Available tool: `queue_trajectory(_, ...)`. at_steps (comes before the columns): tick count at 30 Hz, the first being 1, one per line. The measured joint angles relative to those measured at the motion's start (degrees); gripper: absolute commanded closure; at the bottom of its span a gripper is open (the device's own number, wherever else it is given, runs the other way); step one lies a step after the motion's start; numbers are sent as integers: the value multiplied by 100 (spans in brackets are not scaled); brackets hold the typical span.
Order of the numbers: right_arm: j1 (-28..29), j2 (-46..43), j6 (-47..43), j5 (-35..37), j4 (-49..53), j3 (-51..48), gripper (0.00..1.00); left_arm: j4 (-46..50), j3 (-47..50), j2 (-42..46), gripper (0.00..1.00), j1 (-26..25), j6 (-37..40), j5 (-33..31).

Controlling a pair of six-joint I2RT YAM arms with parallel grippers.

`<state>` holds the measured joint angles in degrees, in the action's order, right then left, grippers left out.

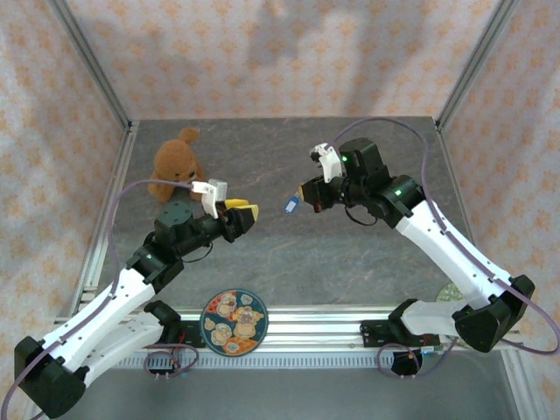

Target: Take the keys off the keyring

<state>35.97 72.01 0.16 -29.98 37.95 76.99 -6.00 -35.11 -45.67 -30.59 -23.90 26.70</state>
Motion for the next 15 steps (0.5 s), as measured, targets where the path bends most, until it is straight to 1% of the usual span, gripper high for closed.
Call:
queue_trajectory(6,74,0,-140,2,68,0,100,-553,7,-208,53,-284,439,-24)
queue_trajectory(11,144,0,-234,-11,66,0,100,-719,2,-487,52,-555,916,-24)
queue_trajectory(15,236,0,-304,-24,66,0,100,-774,-50,-800,49,-726,1335,-22)
